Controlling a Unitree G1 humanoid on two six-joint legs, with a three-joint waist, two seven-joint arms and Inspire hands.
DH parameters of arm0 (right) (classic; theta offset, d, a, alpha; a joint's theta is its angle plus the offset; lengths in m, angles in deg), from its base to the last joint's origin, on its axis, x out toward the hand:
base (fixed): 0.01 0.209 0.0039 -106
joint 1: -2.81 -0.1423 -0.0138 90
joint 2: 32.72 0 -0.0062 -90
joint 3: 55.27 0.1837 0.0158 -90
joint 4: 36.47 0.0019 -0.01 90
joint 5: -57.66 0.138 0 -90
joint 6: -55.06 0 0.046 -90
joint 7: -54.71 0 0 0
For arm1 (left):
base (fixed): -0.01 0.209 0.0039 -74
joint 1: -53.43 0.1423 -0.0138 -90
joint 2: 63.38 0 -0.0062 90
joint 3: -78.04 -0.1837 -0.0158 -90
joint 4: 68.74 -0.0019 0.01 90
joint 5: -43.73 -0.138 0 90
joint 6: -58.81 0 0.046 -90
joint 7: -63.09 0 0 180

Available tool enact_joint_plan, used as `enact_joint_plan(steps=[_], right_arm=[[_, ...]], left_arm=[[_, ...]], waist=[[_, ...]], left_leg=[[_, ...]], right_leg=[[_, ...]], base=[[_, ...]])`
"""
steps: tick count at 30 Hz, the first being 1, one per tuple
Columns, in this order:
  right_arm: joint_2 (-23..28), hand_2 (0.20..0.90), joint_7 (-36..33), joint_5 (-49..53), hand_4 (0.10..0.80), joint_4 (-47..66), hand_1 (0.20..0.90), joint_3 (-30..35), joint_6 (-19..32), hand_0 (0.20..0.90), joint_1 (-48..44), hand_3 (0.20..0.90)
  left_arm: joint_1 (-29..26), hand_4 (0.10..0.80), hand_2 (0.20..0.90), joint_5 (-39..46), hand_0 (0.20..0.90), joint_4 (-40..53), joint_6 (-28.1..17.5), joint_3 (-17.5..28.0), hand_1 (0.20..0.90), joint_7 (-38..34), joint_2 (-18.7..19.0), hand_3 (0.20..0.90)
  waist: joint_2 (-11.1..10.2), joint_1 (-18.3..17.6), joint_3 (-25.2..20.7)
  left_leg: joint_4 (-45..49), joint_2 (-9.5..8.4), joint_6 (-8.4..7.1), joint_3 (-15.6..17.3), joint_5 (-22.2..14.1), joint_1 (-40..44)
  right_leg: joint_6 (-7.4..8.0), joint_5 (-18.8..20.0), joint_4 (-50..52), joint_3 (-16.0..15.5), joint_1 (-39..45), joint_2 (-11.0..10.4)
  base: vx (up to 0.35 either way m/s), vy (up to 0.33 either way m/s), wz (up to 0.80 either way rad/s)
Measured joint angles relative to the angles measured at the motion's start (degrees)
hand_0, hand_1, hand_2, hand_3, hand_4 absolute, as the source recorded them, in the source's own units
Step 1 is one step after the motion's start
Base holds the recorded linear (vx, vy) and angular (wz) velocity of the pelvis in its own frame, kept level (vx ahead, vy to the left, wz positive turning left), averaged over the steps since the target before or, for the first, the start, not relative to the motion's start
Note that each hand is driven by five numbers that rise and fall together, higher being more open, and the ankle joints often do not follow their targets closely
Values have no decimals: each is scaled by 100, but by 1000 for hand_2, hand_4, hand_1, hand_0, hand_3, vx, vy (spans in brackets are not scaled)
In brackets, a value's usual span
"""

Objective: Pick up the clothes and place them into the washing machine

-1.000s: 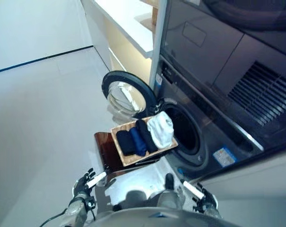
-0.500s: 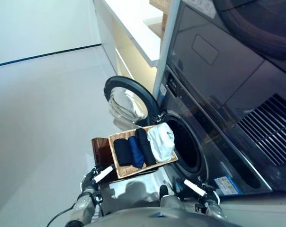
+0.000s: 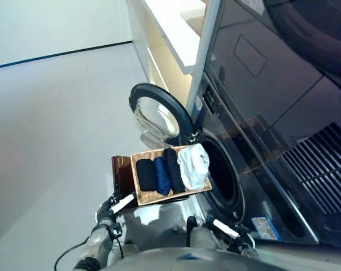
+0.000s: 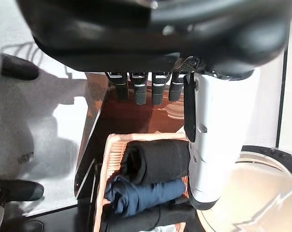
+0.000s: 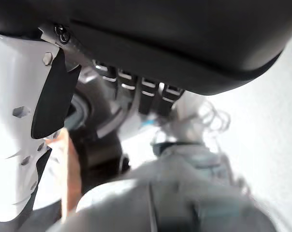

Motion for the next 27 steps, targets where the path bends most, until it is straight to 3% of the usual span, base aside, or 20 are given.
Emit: enact_joint_plan(steps=[1,3,4,5,6,7,8,9,10,13,16,20,25,27], right_arm=[[26,900,-8,-4,800,10,900,-44,2,900,-11,900],[46,900,-25,-8,800,14,900,-55,12,900,-121,900],[71,900,-33,-16,800,12,900,-73,21,900,-187,900],[140,900,-39,-28,800,39,900,-66,29,900,-222,900],[251,900,-42,-48,800,48,900,-63,41,900,-255,900],[369,900,-35,-57,800,68,900,-47,55,900,-300,900],[412,900,-61,-66,800,54,900,46,36,900,-361,900],[258,900,-41,-68,800,55,900,49,27,900,-286,900],[225,900,-33,-67,800,77,900,72,28,900,-213,900],[291,900,-60,-64,800,151,900,217,147,900,-144,900],[403,900,-58,-64,800,154,900,239,141,900,-63,900],[389,900,-38,-66,800,355,900,209,135,900,-139,900],[353,900,-41,-70,800,355,900,203,137,900,-244,900],[356,900,-45,-70,800,348,900,216,137,900,-226,900]], left_arm=[[-31,800,900,0,900,10,-5,2,900,8,-32,900],[-62,800,900,0,900,-39,0,4,900,5,-46,900],[-50,800,900,-1,900,-57,-10,2,900,7,-49,900],[-58,800,900,-1,900,-105,-9,10,900,7,-84,900],[-33,800,900,-1,900,-165,-15,27,900,9,-160,900],[-2,800,900,-1,900,-198,-13,31,900,11,-255,900],[33,800,900,0,900,-86,-16,74,900,19,-243,900],[99,800,900,2,900,-76,-15,76,900,18,-10,900],[216,800,900,11,900,-96,11,100,900,-1,116,900],[317,800,900,3,900,-92,24,77,900,0,150,900],[189,800,900,-5,900,-53,21,62,900,11,151,900],[-2,800,900,-57,900,121,-18,78,900,-20,240,900],[-93,800,900,-143,900,131,-28,75,900,-23,323,900],[-71,800,900,-178,900,125,-27,67,900,-13,317,900]], waist=[[-29,30,10],[-44,182,32],[-30,217,41],[-17,192,61],[67,255,16],[304,346,15],[506,521,190],[176,636,158],[48,634,134],[73,595,121],[54,472,40],[14,469,-14],[-182,472,-288],[-237,473,-349]], left_leg=[[121,-25,60,165,-91,-212],[-632,14,144,311,-80,-310],[-976,21,112,344,-50,-365],[-1209,-14,140,388,-53,-329],[-1619,-72,202,413,-105,-290],[-1869,51,316,445,-282,-281],[-2095,389,276,545,474,-48],[-2051,215,279,705,508,92],[-1923,177,275,812,509,166],[-1519,107,393,928,342,126],[-1362,-255,597,1036,168,71],[-1333,-512,763,1241,28,65],[-1312,-680,869,1307,-71,4],[-1331,-722,910,1305,-122,3]], right_leg=[[-54,-3,-163,58,34,-45],[-111,73,-427,176,77,-66],[-108,76,-474,202,81,-54],[-79,72,-581,265,77,-55],[71,7,-831,429,152,43],[13,-63,-776,510,122,212],[-63,-320,860,365,-147,518],[40,-890,1266,432,-62,321],[83,-1042,1203,484,18,253],[200,-966,720,528,357,95],[434,-731,603,585,371,-269],[617,-590,413,744,370,-533],[658,-547,319,767,349,-720],[580,-493,334,762,349,-742]], base=[[200,52,-18],[325,83,-30],[375,87,-26],[338,75,-42],[350,107,-55],[287,121,-98],[268,144,-93],[208,144,-89],[210,185,-46],[182,209,-32],[127,183,-1],[53,131,-19],[55,94,-3],[65,110,4]])
